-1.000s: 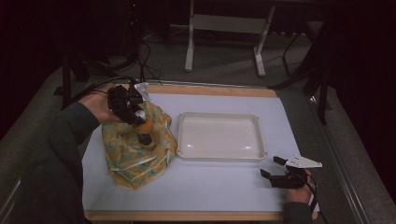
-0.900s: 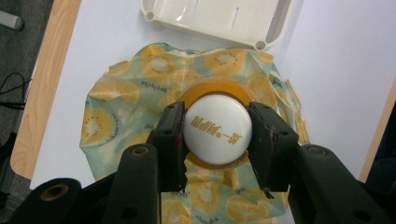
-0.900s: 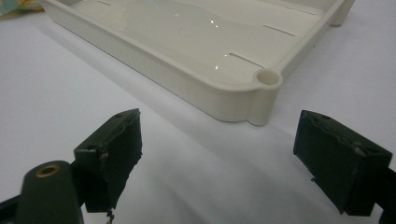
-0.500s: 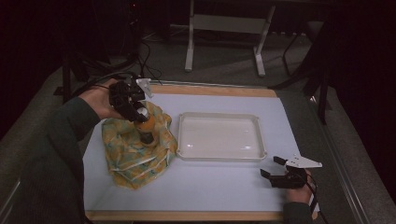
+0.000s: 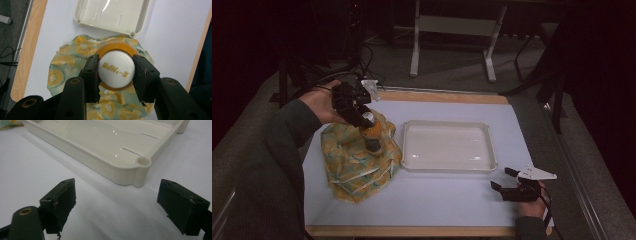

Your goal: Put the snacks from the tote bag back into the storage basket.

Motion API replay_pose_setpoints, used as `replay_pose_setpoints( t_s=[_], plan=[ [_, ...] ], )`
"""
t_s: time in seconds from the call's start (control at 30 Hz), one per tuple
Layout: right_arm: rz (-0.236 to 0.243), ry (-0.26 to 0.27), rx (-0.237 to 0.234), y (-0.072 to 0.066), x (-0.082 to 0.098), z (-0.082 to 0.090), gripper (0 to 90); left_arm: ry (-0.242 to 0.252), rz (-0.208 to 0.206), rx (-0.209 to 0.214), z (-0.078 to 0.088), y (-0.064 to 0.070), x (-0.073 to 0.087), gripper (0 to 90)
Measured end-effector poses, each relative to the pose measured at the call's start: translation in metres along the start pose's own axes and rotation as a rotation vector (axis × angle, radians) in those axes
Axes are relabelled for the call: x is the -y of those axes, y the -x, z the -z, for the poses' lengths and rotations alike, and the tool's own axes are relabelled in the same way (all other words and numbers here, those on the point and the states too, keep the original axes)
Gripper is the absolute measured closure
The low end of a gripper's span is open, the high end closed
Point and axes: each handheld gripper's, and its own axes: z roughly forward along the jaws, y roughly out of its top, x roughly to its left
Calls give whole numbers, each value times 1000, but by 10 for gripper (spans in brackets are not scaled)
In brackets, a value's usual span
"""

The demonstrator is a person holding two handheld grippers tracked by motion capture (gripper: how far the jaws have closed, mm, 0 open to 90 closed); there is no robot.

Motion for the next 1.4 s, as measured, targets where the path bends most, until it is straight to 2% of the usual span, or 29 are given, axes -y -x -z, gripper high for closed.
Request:
replay_pose_setpoints(
  t_s=[0.17,0.47,0.67,0.8,0.9,0.93,1.13,1.4],
  plan=[
    [-1,4,1,0,0,0,150,8,-11,-14,2,0,-6,590],
    [-1,7,0,0,0,1,151,15,-31,0,0,0,-20,590],
    [0,6,-1,0,0,1,150,19,-43,-6,-3,1,-27,590],
    [0,8,0,0,0,1,150,30,-40,6,-5,1,-32,590],
    [-1,7,0,0,0,1,150,26,-52,7,-5,1,-36,590],
    [0,7,-1,0,0,1,150,30,-43,11,-6,2,-37,590],
    [-1,6,-2,0,0,1,150,13,-70,12,-7,3,-47,590],
    [0,8,-2,0,0,1,151,21,-86,24,-13,5,-56,590]
  ],
)
